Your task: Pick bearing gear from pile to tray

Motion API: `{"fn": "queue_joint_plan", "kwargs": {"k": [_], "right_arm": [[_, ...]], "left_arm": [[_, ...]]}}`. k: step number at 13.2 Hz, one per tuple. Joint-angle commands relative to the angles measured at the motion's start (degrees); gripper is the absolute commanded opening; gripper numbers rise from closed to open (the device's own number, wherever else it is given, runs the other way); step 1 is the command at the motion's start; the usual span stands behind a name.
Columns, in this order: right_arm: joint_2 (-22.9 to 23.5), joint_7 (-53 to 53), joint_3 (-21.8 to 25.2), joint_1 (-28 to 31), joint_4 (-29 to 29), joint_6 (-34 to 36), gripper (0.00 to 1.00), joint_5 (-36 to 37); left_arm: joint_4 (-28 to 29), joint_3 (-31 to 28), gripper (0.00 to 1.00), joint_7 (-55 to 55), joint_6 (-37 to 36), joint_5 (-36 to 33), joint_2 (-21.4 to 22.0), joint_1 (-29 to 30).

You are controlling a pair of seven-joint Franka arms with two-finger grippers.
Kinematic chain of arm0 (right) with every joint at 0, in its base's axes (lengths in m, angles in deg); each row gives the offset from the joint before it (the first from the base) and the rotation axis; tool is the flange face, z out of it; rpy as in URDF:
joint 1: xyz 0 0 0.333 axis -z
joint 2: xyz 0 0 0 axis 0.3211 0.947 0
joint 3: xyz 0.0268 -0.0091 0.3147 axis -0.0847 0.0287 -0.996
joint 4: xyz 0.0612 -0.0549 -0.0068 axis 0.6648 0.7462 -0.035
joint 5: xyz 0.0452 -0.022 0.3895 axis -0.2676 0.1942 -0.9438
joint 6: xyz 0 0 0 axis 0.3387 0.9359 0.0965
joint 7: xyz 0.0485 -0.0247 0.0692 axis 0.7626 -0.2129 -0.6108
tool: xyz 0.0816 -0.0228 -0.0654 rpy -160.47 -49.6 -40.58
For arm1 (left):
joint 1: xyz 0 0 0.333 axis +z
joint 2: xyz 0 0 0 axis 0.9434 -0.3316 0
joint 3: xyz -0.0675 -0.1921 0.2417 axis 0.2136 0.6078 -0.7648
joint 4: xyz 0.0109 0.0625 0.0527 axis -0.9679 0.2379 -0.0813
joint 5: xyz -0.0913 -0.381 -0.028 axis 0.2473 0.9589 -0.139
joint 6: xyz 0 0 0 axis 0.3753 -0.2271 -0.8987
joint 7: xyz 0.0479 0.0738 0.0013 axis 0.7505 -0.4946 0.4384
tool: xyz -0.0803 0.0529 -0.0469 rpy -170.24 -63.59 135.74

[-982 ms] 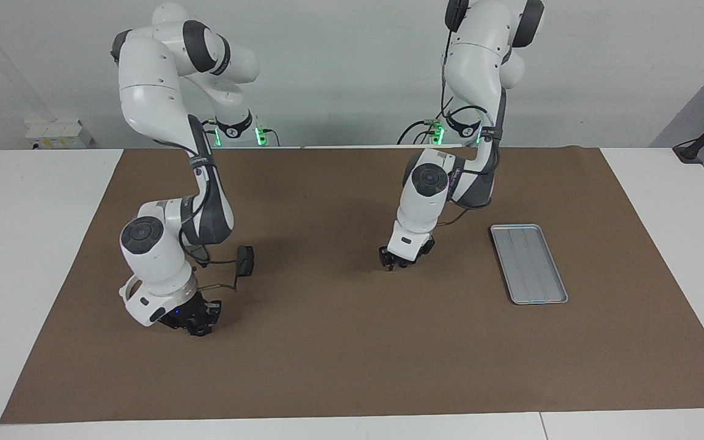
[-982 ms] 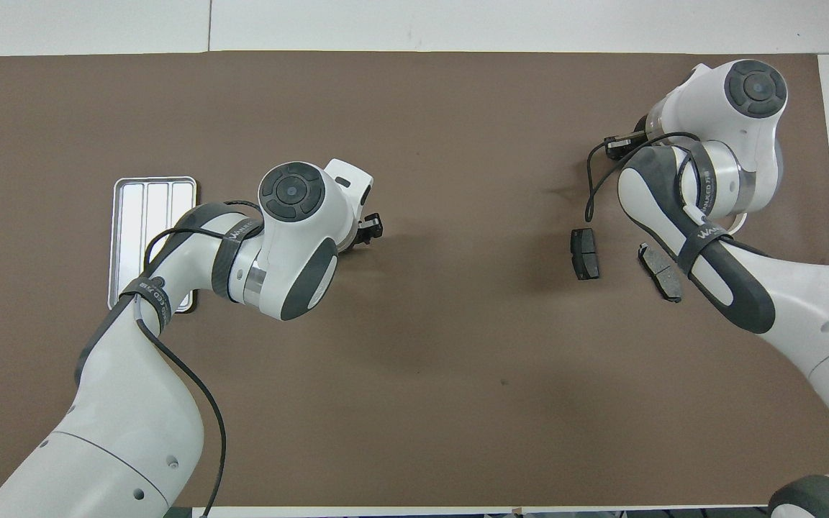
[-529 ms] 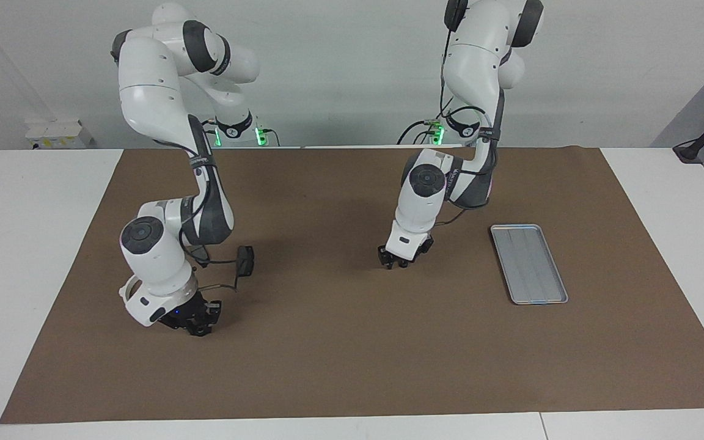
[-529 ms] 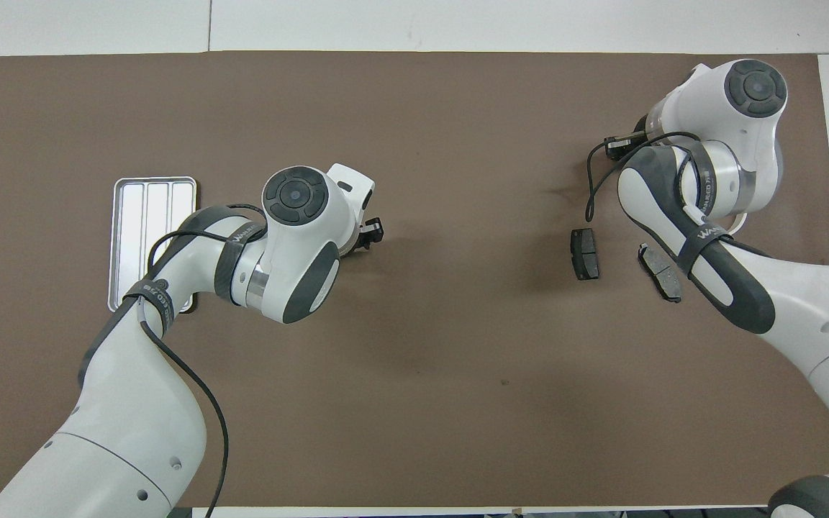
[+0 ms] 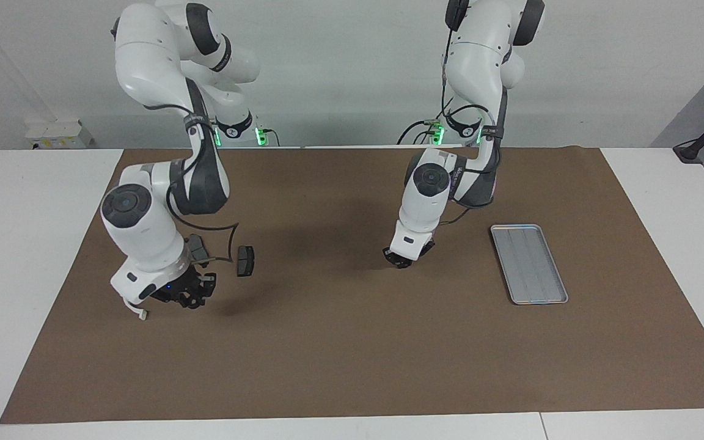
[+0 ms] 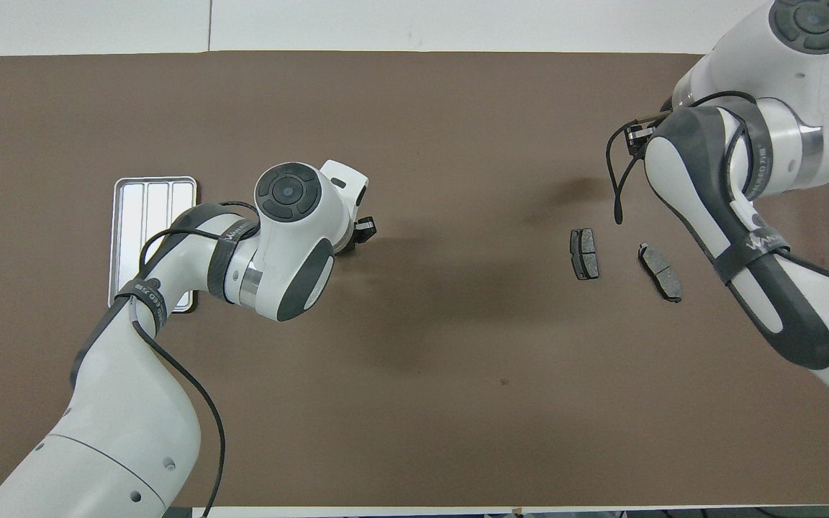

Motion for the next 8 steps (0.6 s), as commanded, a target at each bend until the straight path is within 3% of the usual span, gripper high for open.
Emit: {"fn": "queue_joint_plan", "kwargs": {"k": [1,5,8], "right_arm": [[-8.54,0.57,-2.42,-0.31,0.18,8.64,0.0,-1.85],[-17.34,6.09,-4.62,-0.4,0.18,17.36,0.0,-6.07],[-20.25,10.14,-7.44,-0.4,0.18,19.92,0.0,-6.33]], "left_arm": [[-1.01,-0.71,0.03,0.88,-2.93,-1.08,0.19,0.05],[-1.02,-1.15,0.02,-0.35,-6.01,-1.17,2.55,1.37],[2.22,-1.33,0.02,-9.45,-8.82,-1.17,8.6,6.88]]}}
